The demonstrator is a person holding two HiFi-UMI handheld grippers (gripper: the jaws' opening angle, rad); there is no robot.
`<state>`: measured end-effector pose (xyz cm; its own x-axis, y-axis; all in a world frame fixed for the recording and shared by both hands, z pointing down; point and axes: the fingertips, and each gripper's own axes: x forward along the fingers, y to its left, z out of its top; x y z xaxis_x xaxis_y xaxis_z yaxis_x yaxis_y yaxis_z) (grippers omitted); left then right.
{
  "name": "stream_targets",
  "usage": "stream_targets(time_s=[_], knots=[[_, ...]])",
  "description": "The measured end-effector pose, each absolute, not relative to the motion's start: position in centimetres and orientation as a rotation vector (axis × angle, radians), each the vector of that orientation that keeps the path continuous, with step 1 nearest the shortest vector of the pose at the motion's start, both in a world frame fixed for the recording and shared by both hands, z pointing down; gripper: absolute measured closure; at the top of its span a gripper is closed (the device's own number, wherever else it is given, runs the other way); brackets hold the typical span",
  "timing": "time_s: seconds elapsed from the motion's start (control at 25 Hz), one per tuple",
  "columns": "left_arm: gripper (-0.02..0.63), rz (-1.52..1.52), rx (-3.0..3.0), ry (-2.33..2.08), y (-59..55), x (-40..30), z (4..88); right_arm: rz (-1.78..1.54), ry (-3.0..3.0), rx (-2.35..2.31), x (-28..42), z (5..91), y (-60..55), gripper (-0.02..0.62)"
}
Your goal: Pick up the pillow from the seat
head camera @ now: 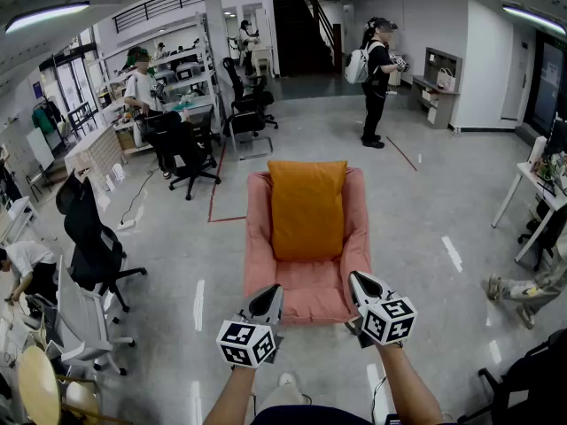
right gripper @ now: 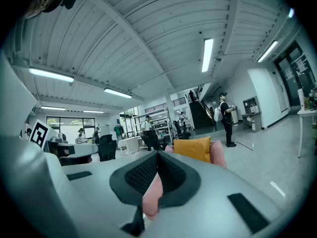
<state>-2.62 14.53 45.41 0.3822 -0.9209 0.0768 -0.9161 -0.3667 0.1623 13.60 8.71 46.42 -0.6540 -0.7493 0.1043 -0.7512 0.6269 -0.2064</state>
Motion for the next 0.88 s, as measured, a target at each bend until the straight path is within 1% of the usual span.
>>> stream_targets(time_s=[0.44, 0.88], knots=[[0.603, -0.074, 2.449, -1.624, 13.9, -3.3, 45.3, 0.380, -2.850, 1.316, 13.3, 46.4, 8.2, 0.577], [0.603, -0.061, 2.458, -1.598, 9.8, -4.4, 45.6, 0.401, -2.830, 1.358, 12.4, 46.9, 4.5, 0.577]])
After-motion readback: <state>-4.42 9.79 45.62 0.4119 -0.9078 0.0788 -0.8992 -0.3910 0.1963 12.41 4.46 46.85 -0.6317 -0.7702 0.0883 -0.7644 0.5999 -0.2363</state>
